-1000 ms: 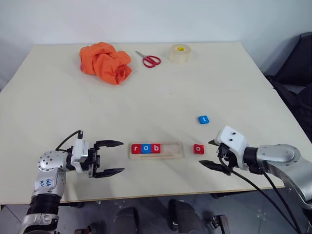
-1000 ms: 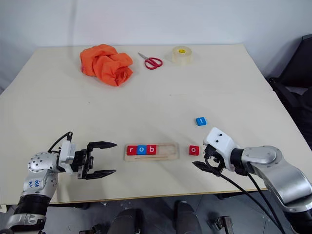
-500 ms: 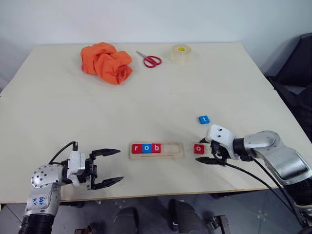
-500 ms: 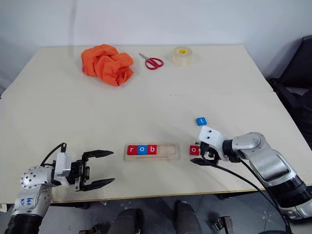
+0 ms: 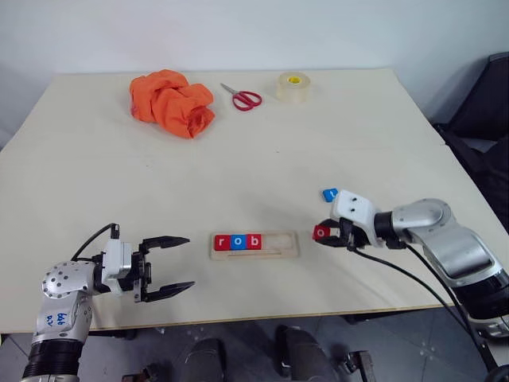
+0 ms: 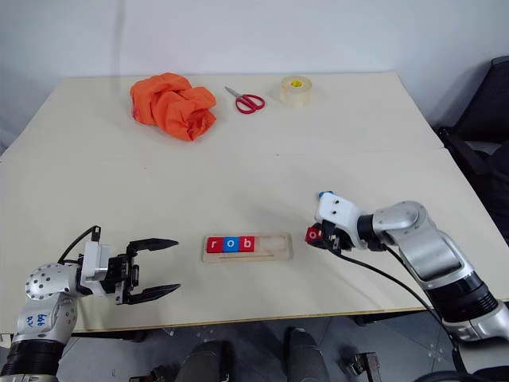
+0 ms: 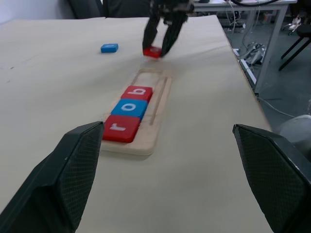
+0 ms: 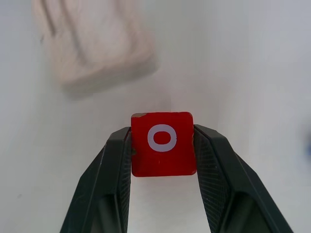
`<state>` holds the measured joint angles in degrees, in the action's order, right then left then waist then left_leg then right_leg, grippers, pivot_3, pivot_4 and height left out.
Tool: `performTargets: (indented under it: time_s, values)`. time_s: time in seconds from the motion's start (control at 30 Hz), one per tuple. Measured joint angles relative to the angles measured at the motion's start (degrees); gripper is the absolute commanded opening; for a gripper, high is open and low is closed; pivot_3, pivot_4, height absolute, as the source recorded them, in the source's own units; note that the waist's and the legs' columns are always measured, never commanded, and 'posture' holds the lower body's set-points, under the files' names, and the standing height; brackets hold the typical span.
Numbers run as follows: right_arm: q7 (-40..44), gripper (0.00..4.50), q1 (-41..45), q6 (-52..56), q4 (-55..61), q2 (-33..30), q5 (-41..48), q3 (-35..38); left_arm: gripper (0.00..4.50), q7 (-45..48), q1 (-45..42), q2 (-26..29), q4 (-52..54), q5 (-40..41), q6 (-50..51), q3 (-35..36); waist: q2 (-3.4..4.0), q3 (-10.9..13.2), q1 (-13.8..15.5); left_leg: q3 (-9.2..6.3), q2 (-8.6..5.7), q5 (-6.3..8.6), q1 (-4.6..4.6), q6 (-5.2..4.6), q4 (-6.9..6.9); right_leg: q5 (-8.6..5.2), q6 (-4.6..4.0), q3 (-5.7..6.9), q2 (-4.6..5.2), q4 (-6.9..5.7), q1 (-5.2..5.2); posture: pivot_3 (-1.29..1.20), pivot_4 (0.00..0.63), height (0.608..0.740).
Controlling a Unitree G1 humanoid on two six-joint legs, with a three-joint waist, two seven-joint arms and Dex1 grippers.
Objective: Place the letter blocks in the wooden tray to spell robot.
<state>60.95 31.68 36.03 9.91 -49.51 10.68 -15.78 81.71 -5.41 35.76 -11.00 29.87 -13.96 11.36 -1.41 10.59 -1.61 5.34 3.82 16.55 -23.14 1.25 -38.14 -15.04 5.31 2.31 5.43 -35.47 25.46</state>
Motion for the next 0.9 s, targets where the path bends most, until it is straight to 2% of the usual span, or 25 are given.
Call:
performTargets:
  time_s: [0.07,0.2,0.27,0.5,0.9]
  values:
    - [0.5,1.44,2.38,2.56,2.07,0.31,0.17,-0.41,4.5,0.84,-1.28,0.47,-2.29,-0.02,-0.99,0.07,0.01,0.01,0.04,0.0,0.0,0.0,-0.03,0.0,0.01,0.0,-0.01,0.0,0.0,0.0,0.02,0.0,0.15,0.74]
    - [0.64,1.44,7.99,9.46,6.06,6.04,2.21,-2.78,4.5,2.86,-4.63,0.66,-6.93,-0.04,-2.53,0.54,0.01,0.0,0.0,-0.01,0.01,0.01,-0.02,0.01,0.0,-0.01,-0.02,0.01,0.01,-0.04,0.02,0.0,0.15,0.74]
    - [0.65,1.44,8.33,10.35,6.14,6.95,2.03,-4.82,4.5,3.2,-5.17,0.63,-8.07,-0.16,-3.11,0.52,0.0,0.0,0.04,0.0,-0.01,0.01,-0.05,0.02,0.0,-0.01,-0.02,0.01,0.04,-0.03,0.02,0.0,0.15,0.74]
    - [1.04,1.44,12.98,11.16,4.72,9.74,-0.36,-12.09,4.5,3.41,-4.91,-0.13,-7.77,-0.2,-3.6,0.4,0.01,0.0,0.02,0.01,-0.03,0.02,-0.09,0.0,-0.03,0.0,-0.01,0.02,0.06,-0.04,0.03,0.0,0.15,0.74]
    - [1.97,1.44,14.15,8.26,-0.06,13.66,-2.98,-15.68,4.5,1.38,-0.05,-0.26,-3.22,-0.11,-3.51,1.15,0.01,0.0,0.02,0.01,-0.02,0.02,-0.08,0.0,-0.04,-0.01,-0.02,0.03,0.07,-0.06,0.04,0.0,0.15,0.74]
